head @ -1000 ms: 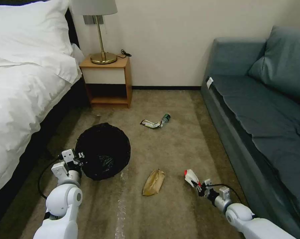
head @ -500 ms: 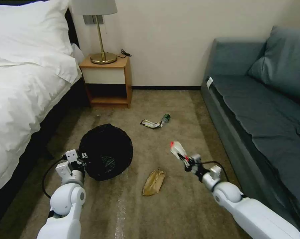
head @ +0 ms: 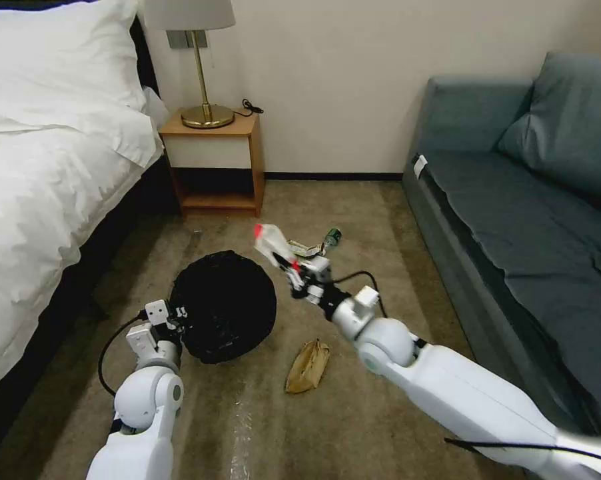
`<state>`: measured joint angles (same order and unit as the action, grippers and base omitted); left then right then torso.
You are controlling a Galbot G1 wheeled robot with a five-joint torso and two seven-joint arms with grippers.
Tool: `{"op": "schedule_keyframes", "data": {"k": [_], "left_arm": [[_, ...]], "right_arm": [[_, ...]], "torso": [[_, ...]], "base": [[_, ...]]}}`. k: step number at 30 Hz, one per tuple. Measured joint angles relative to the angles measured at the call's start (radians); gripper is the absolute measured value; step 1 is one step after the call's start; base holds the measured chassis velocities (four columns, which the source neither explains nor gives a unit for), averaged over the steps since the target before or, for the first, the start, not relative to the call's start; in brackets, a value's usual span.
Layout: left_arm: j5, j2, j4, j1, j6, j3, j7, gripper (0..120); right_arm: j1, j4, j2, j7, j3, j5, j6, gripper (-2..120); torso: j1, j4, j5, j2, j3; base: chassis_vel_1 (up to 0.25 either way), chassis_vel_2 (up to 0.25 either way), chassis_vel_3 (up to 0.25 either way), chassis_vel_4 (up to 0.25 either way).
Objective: Pick up the trash bin, then pick up the garbage on the floor and place it into the trash bin.
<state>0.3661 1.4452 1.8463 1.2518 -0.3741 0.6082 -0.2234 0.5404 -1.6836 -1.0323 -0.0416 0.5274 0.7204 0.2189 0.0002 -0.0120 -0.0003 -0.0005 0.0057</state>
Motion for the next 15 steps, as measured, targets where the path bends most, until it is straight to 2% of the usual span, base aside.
{"op": "schedule_keyframes", "data": {"k": [5,15], "left_arm": [[0.002,0.000,0.003,0.003,0.000,0.002,0.000,3],[0.005,0.001,0.025,-0.001,-0.006,-0.012,-0.004,3]], "right_arm": [[-0.045,0.056,-0.102,-0.014,0.105,0.005,-0.004,1],[-0.030,0.163,-0.171,-0.014,0.137,-0.020,0.012,1]], "torso": [[0.000,0.0001,-0.0002,0.000,0.000],[0.000,-0.0001,0.0000,0.000,0.000]], "base": [[0.000,0.000,0.000,0.000],[0.000,0.000,0.000,0.000]]}}
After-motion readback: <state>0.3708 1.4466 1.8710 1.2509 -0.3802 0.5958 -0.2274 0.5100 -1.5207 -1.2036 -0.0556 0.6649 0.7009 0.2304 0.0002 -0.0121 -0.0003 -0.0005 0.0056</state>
